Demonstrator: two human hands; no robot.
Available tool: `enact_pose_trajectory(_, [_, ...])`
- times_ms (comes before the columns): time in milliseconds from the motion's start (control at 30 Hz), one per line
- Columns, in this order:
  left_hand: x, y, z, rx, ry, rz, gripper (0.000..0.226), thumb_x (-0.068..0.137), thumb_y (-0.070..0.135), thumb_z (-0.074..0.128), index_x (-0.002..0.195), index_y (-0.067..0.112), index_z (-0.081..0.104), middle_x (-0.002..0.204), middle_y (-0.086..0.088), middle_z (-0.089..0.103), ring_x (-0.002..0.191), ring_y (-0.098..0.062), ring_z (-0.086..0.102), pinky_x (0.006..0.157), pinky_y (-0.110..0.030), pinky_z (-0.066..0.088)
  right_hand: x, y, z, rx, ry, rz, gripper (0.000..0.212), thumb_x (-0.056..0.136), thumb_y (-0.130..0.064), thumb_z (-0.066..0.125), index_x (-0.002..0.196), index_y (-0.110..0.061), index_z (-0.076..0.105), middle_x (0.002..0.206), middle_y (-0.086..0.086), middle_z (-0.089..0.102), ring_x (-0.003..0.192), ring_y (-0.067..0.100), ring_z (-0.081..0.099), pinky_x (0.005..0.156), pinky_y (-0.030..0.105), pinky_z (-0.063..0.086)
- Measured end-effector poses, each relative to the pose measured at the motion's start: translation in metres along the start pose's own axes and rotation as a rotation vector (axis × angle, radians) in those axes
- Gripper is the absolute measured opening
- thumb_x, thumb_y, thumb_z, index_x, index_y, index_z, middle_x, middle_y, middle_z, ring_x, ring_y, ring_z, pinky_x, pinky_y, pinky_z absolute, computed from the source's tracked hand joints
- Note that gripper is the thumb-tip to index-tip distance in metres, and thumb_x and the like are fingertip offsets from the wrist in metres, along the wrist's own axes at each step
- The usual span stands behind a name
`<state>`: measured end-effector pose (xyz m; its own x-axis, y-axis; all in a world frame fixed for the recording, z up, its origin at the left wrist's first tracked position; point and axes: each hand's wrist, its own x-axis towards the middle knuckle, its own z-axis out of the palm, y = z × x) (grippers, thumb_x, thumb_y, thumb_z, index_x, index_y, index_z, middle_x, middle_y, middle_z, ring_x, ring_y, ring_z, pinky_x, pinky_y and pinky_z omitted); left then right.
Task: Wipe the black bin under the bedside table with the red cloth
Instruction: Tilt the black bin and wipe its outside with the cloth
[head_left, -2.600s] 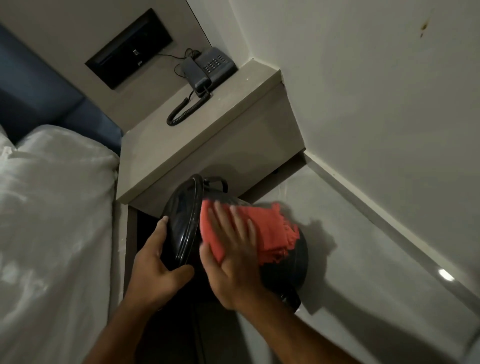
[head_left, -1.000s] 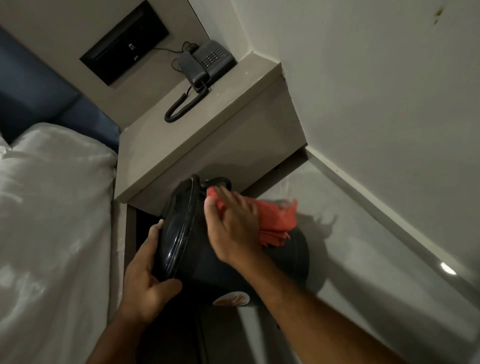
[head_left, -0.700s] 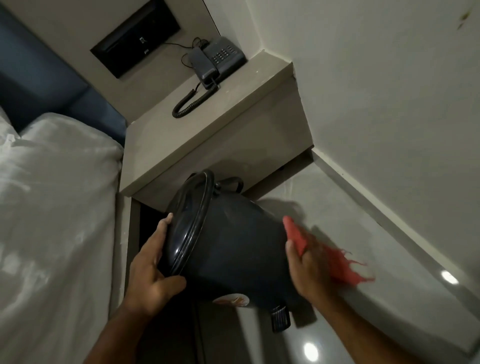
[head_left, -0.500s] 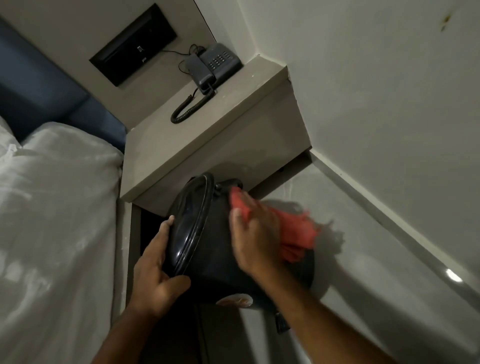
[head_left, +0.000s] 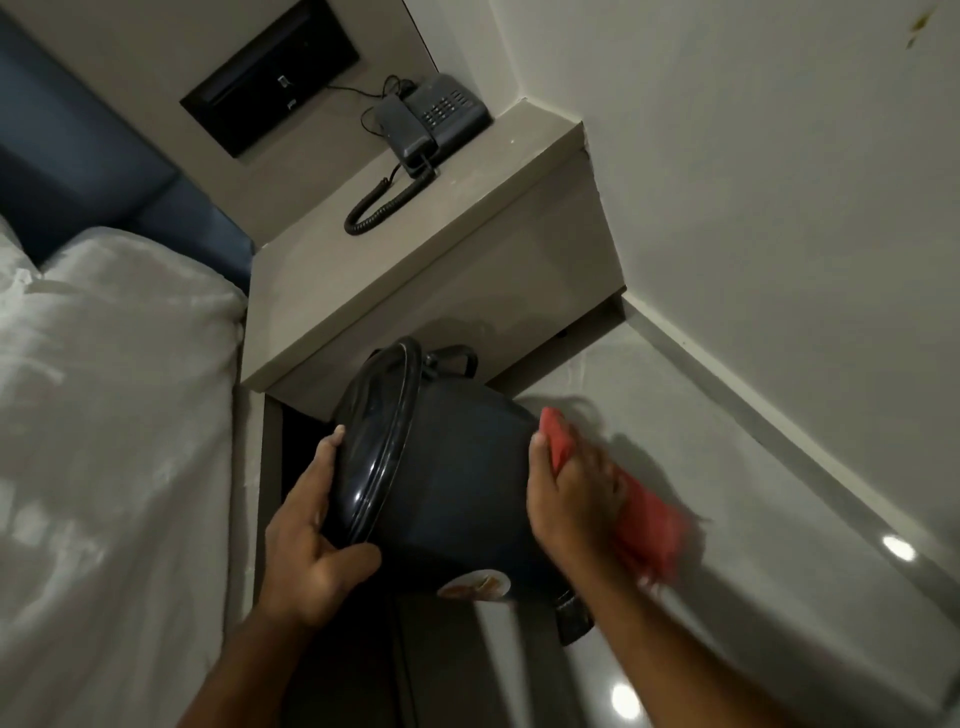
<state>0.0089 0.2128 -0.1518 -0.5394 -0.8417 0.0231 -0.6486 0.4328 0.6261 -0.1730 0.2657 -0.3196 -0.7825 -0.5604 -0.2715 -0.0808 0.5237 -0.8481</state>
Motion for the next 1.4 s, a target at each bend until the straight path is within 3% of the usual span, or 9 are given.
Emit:
enact_pose_trajectory(100, [0.002,0.004,0.005,0.04,0.025,0.018,0.117,0.048,0.042,0.063,0.156,0.014,0.029,0.148,-0.012,0.046,0.132,-0.028,0.048,0.1,-0.056,0.05,0.018,-0.029,-0.013,0.06,-0.072,0.048,0.066,0.1,-0.064,0.014,0.109,-0.025,0.066,0.122,0.01,0.065,0.125,0.031,0.052,0.114,0.056,0.027])
enact_pose_trajectory(233, [0.008,0.007,0.01,0.104,0.04,0.055,0.114,0.049,0.045,0.063,0.154,0.012,0.032,0.14,-0.016,0.053,0.119,-0.035,0.056,0.088,-0.049,0.055,-0.061,-0.06,0.02,0.047,0.076,-0.464,0.065,0.102,-0.063,0.009,0.159,-0.037,0.024,0.167,-0.003,0.027,0.155,0.026,0.017,0.121,0.053,0.004])
enact_pose_trajectory(367, [0.003,0.002,0.007,0.064,0.035,0.046,0.117,0.046,0.042,0.063,0.154,0.011,0.032,0.142,-0.018,0.052,0.123,-0.034,0.055,0.094,-0.054,0.053,-0.116,-0.008,0.043,-0.022,0.066,-0.736,0.068,0.103,-0.057,0.024,0.163,-0.027,0.012,0.17,0.009,0.015,0.154,0.043,0.01,0.119,0.062,0.006])
enact_pose_trajectory(633, [-0.006,0.001,0.008,0.032,0.023,0.115,0.115,0.049,0.039,0.062,0.156,0.011,0.028,0.156,-0.011,0.04,0.144,-0.026,0.038,0.112,-0.042,0.042,-0.01,0.052,-0.004,0.223,-0.007,0.217,0.068,0.101,-0.056,0.021,0.16,-0.023,0.027,0.162,0.011,0.036,0.145,0.033,0.036,0.12,0.052,0.026])
enact_pose_trajectory(867, [-0.002,-0.001,0.037,0.267,-0.08,0.524,0.098,0.063,0.038,0.069,0.146,-0.004,0.038,0.155,-0.023,0.04,0.146,-0.039,0.036,0.11,-0.068,0.035,-0.03,0.031,-0.014,0.641,-0.113,0.016,0.069,0.089,-0.079,0.032,0.145,-0.042,0.048,0.143,-0.008,0.057,0.133,0.013,0.052,0.113,0.045,0.04])
enact_pose_trajectory(1033, [-0.006,-0.014,0.043,0.488,-0.232,0.651,0.106,0.065,0.05,0.07,0.153,0.009,0.029,0.168,-0.001,0.019,0.153,-0.03,0.022,0.118,-0.057,0.021,-0.047,0.055,-0.025,0.864,-0.26,0.178,0.052,0.082,-0.08,0.045,0.128,-0.059,0.056,0.135,-0.012,0.065,0.123,0.008,0.061,0.106,0.039,0.05])
enact_pose_trajectory(1167, [-0.003,-0.013,0.033,0.588,-0.318,0.666,0.112,0.066,0.052,0.067,0.157,0.011,0.017,0.171,-0.001,0.006,0.155,-0.028,0.013,0.115,-0.055,0.022,-0.043,0.065,-0.032,0.825,-0.267,0.252,0.094,0.068,-0.097,0.035,0.139,-0.04,0.054,0.136,0.0,0.065,0.124,0.018,0.062,0.109,0.044,0.046])
enact_pose_trajectory(1267, [0.001,0.006,0.039,0.569,-0.277,0.619,0.107,0.074,0.065,0.06,0.158,0.013,0.019,0.171,-0.001,0.007,0.156,-0.027,0.009,0.12,-0.055,0.022,-0.032,0.073,-0.04,0.975,-0.161,0.329,0.063,0.096,-0.067,0.035,0.147,-0.032,0.048,0.147,0.01,0.056,0.127,0.018,0.06,0.102,0.035,0.051])
enact_pose_trajectory(1400, [0.023,0.066,0.093,0.407,-0.079,0.224,0.116,0.071,0.085,0.048,0.16,0.021,0.008,0.17,-0.003,-0.002,0.155,-0.021,-0.013,0.122,-0.051,0.007,-0.019,0.088,-0.044,0.948,-0.07,0.452,0.07,0.101,-0.062,0.028,0.156,-0.02,0.034,0.148,0.019,0.052,0.13,0.036,0.054,0.101,0.044,0.048])
